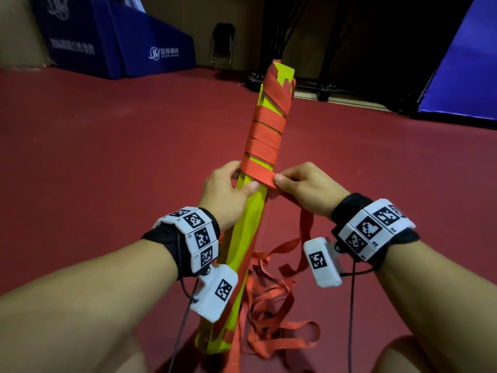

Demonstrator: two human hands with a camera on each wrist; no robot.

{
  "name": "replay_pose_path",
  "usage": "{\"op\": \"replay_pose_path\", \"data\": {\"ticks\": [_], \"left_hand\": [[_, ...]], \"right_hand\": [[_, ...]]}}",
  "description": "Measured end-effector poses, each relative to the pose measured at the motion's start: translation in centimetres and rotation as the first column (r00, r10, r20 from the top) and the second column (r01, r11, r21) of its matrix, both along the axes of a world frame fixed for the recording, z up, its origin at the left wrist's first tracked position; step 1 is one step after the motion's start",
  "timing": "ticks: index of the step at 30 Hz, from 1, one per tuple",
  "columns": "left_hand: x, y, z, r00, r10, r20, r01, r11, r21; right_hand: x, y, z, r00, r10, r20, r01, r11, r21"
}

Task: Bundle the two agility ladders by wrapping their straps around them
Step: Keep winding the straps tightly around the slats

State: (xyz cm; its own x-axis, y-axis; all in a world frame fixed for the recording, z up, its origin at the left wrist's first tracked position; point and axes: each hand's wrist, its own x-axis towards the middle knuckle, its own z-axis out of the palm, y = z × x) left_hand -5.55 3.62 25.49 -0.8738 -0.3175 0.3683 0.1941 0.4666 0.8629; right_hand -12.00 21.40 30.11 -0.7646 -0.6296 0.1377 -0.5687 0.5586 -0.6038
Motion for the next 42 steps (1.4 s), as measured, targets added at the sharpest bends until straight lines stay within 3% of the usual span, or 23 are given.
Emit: {"op": "replay_pose_path", "data": {"ticks": [3, 10, 15, 21, 35, 42], "left_hand": [[0.1, -0.1, 0.2, 1.0, 0.009, 0.001, -0.009, 1.0, 0.002], [0.1, 0.2, 0.5, 0.997, -0.065, -0.031, 0.068, 0.988, 0.139], [0.2, 0.8, 0.7, 0.996, -0.09, -0.005, 0.083, 0.899, 0.431], [0.6, 1.0, 1.5, 0.985, -0.17, -0.032, 0.157, 0.806, 0.571], [1.0, 1.4, 2.1, 0.968, -0.231, -0.101, 0.24, 0.723, 0.648], [1.3, 1.4, 2.3, 0.98, -0.193, -0.053, 0.184, 0.768, 0.613]], "right_hand": [[0.2, 0.4, 0.4, 0.998, 0.06, -0.004, -0.06, 0.998, 0.019], [-0.8, 0.8, -0.5, 0.997, 0.077, -0.003, -0.077, 0.983, -0.166], [-1.3, 0.9, -0.8, 0.998, 0.067, 0.003, -0.064, 0.961, -0.269], [-1.3, 0.3, -1.1, 0.995, 0.08, 0.062, -0.055, 0.939, -0.339], [-0.1, -0.1, -1.4, 0.985, 0.168, 0.045, -0.117, 0.831, -0.544], [0.3, -0.4, -1.3, 0.984, 0.123, 0.13, -0.006, 0.749, -0.663]]}}
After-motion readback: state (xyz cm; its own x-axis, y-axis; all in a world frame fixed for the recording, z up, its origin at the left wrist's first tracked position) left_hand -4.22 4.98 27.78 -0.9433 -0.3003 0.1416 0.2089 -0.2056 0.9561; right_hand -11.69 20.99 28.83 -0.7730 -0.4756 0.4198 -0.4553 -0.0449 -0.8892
